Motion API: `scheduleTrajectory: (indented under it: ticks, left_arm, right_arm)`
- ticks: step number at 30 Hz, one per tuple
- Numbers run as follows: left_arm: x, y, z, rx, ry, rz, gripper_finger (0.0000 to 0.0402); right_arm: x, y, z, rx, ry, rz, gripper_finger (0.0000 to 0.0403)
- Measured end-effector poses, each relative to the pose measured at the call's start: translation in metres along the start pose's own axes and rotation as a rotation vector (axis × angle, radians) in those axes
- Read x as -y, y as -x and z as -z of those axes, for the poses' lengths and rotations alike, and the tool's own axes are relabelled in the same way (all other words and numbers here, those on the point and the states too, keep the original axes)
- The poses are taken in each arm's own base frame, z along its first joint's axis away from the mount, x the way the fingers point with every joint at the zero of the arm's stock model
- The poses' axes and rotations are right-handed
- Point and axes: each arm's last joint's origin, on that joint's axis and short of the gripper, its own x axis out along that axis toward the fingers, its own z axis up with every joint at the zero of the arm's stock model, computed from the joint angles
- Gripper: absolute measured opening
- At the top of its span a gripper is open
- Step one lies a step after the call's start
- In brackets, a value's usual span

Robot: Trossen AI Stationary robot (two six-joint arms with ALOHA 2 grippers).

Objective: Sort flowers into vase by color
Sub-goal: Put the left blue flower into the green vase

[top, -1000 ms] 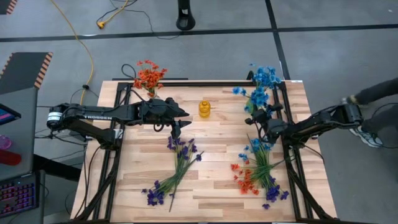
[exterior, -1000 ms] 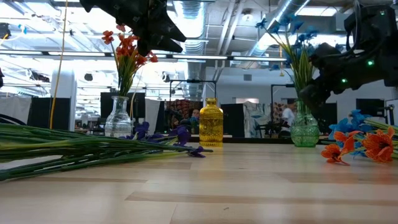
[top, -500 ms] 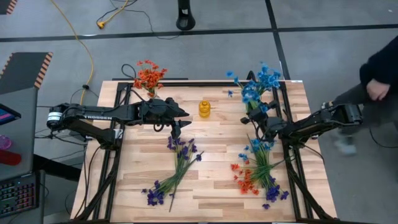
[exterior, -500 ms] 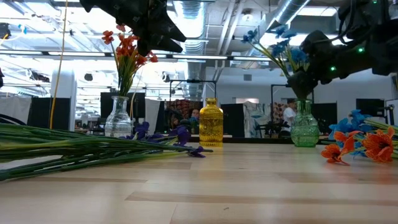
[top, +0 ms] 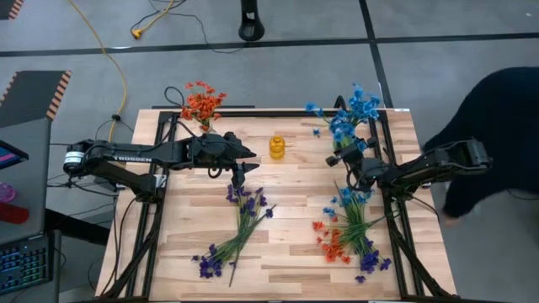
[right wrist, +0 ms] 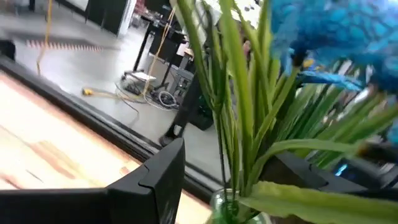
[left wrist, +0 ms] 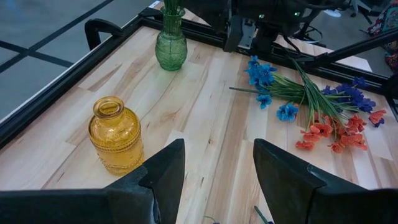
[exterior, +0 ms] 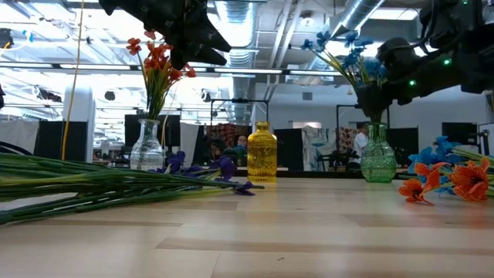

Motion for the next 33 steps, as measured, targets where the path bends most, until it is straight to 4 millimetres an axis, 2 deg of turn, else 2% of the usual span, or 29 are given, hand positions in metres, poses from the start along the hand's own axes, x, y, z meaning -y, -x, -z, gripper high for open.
scheduleTrajectory:
  ticks: [2, 9, 15, 20, 26, 33]
  left_arm:
    - [0.0, 0.0, 0.0, 0.0, 0.0, 0.0, 0.0178]
    - [0.0, 0.0, 0.0, 0.0, 0.0, 0.0, 0.0178]
    - [0.0, 0.0, 0.0, 0.001, 0.001, 0.0, 0.0178]
    - [0.001, 0.0, -0.004, 0.044, 0.005, 0.01, 0.0178]
    - [0.002, 0.001, -0.011, 0.112, -0.014, 0.024, 0.0178]
    - [0.002, 0.001, -0.012, 0.126, -0.026, 0.015, 0.0178]
  right_arm:
    - [-0.001, 0.0, 0.003, -0.012, 0.01, -0.008, 0.0232]
    - [-0.009, 0.001, 0.023, -0.073, 0.264, -0.106, 0.0231]
    - [-0.01, 0.004, 0.022, -0.057, 0.362, -0.137, 0.0227]
    - [-0.01, 0.006, 0.017, -0.024, 0.377, -0.138, 0.0226]
    - [-0.007, 0.005, 0.013, -0.036, 0.404, -0.055, 0.0226]
    - [-0.004, 0.004, 0.009, -0.055, 0.358, 0.016, 0.0226]
